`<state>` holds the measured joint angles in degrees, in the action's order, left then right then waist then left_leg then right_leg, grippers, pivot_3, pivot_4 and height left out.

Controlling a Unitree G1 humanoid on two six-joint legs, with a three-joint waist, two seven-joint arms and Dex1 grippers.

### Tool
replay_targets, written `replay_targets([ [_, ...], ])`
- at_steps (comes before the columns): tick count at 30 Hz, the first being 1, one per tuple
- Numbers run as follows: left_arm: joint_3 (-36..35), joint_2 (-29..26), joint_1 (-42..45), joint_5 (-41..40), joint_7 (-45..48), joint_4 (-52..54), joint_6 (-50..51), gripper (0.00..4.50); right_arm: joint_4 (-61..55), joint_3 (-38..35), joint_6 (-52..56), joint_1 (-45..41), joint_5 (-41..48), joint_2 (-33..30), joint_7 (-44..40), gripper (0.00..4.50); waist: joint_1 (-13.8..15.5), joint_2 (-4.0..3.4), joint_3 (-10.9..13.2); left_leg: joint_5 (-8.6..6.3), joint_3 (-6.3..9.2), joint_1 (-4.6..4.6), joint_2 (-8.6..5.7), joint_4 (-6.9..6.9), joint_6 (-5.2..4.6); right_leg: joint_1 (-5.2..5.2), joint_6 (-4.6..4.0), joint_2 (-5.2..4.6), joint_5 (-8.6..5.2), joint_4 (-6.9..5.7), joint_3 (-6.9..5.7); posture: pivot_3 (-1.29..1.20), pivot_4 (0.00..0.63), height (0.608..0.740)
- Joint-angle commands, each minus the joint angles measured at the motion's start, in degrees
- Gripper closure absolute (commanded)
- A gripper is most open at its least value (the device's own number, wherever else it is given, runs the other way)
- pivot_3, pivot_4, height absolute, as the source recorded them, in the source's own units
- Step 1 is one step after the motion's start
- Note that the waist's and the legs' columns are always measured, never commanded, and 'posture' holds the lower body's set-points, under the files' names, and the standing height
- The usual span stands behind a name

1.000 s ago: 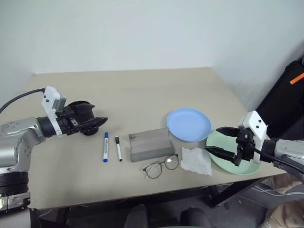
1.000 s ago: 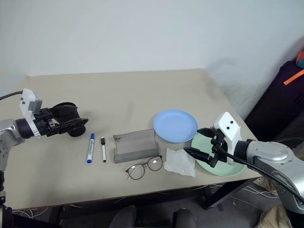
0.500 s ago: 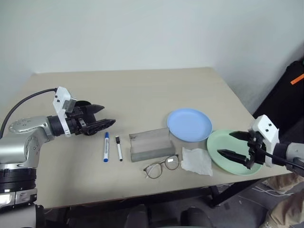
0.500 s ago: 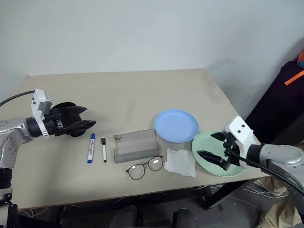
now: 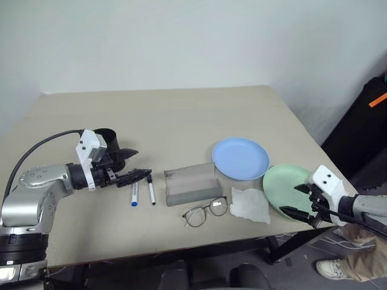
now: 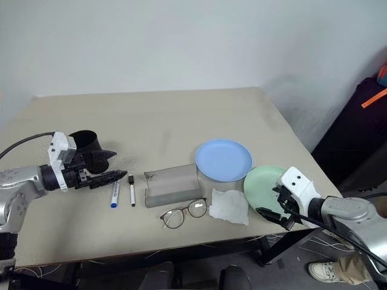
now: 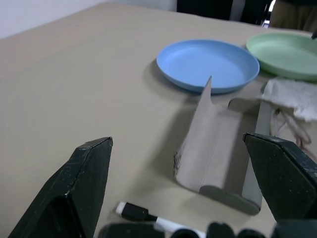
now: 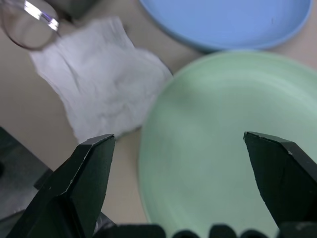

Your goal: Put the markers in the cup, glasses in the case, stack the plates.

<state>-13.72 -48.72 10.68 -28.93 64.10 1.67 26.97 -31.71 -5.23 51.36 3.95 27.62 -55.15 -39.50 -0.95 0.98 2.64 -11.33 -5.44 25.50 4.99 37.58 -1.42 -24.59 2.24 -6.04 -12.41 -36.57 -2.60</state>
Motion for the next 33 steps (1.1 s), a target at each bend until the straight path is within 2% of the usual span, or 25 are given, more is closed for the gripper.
replay_targets([
  [1, -2.17, -0.74, -1.23, 0.31, 0.24, 2.13, -3.36, 0.02, 1.01, 2.69, -0.15, -1.88, -2.98, 0.94, 2.04, 0.0, -0.08, -0.01, 0.0, 0.0, 0.0, 0.0, 0.01, -0.02, 0.0, 0.0, 0.0, 0.0, 0.0, 0.0, 0.0, 0.0, 0.0, 0.74],
  [13, -3.67, -0.13, -5.46, -0.25, -2.64, 4.76, -5.8, 0.02, 6.37, 10.45, -2.29, -5.21, -9.93, 4.13, 3.71, 0.0, -0.1, -0.03, 0.01, 0.0, -0.04, 0.01, 0.0, -0.15, 0.0, -0.07, 0.0, -0.02, 0.0, 0.02, -0.01, 0.0, 0.0, 0.74],
  [18, -4.12, -0.14, -6.6, -0.21, -3.36, 5.21, -6.25, 0.0, 7.94, 10.92, -2.71, -6.1, -11.37, 4.61, 3.59, 1.56, -0.12, -0.03, 0.0, 0.0, -0.05, -0.01, 0.0, -0.15, 0.0, -0.06, 0.0, -0.01, 0.0, 0.01, -0.01, 0.0, 0.0, 0.74],
  [26, -4.28, -0.08, -6.9, -0.27, -4.11, 5.48, -6.15, 0.0, 9.68, 10.77, -2.43, -8.07, -12.63, 3.96, 3.29, 4.36, -0.18, 0.04, -0.04, 0.0, -0.05, -0.02, 0.0, -0.16, 0.0, -0.05, 0.0, -0.01, 0.0, 0.02, -0.01, 0.0, 0.0, 0.74],
  [27, -4.28, -0.08, -6.88, -0.26, -4.18, 5.46, -6.16, 0.0, 9.95, 10.77, -2.42, -8.35, -12.84, 3.8, 3.27, 4.48, -0.27, 0.08, -0.07, 0.0, -0.05, -0.04, 0.01, -0.15, 0.0, -0.04, 0.0, -0.01, 0.0, 0.01, -0.01, 0.0, 0.0, 0.74],
  [33, -3.97, 0.13, -6.62, -0.14, -4.87, 5.64, -6.1, 0.0, 9.72, 11.83, -2.24, -10.23, -14.2, 0.06, 0.42, 4.48, -0.12, 0.07, -0.06, 0.0, -0.14, -0.03, 0.05, -0.11, 0.0, -0.04, 0.0, -0.07, 0.0, 0.19, -0.05, 0.0, 0.0, 0.74],
])
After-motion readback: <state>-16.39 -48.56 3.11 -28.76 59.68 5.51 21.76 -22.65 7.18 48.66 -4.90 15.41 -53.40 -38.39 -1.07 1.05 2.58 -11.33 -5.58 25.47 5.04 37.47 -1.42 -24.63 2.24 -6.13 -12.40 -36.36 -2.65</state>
